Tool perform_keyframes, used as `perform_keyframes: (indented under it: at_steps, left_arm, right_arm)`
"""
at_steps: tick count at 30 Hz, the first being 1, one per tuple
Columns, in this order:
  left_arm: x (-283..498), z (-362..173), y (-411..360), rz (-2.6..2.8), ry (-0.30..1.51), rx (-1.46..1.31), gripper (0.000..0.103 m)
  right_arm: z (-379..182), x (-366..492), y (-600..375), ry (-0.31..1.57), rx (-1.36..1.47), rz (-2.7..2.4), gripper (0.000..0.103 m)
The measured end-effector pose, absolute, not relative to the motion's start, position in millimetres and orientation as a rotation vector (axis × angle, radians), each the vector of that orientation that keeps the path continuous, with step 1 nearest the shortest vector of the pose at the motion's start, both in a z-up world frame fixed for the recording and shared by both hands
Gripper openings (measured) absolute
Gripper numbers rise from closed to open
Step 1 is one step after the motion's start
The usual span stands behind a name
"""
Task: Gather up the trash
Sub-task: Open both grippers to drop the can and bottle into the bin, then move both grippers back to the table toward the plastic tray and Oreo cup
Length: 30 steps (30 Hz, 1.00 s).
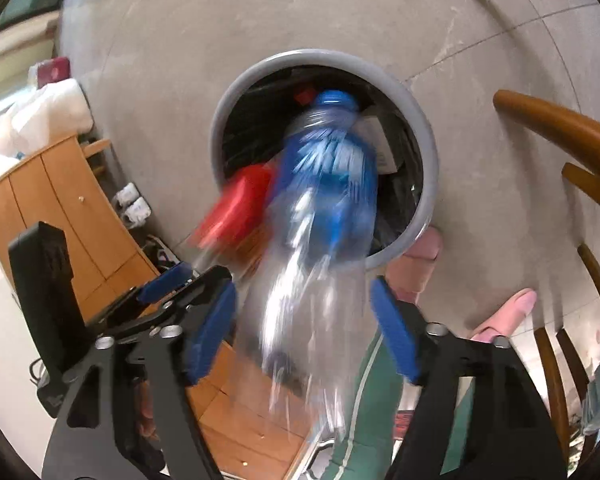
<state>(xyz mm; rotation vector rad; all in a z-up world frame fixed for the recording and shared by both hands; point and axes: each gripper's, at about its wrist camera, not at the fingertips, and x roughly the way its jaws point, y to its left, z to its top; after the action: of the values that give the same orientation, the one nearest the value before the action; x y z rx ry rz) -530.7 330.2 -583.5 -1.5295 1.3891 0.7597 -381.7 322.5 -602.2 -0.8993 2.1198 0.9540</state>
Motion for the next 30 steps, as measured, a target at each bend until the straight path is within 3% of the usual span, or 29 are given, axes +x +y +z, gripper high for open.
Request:
perform_keyframes:
  at_steps: [5,22,30]
  left_arm:
    - [-526.2,-589.9,330.6,0.756,1.392,-1.547,0.083]
    - [-524.9,-581.4,322.4,0.762,1.379,-1.546,0.084]
    - [-547.4,-534.5,316.9,0.813,1.265,-1.59,0.084]
  right_arm:
    - [-606.0,-376.3,323.7,2.128,-0.88,0.94,0.087]
    - [-598.2,-364.3,323.1,2.131,-0.854,0.934,0.087]
    - [-533.7,-379.3,330.3,2.107,-0.807,1.1,0.087]
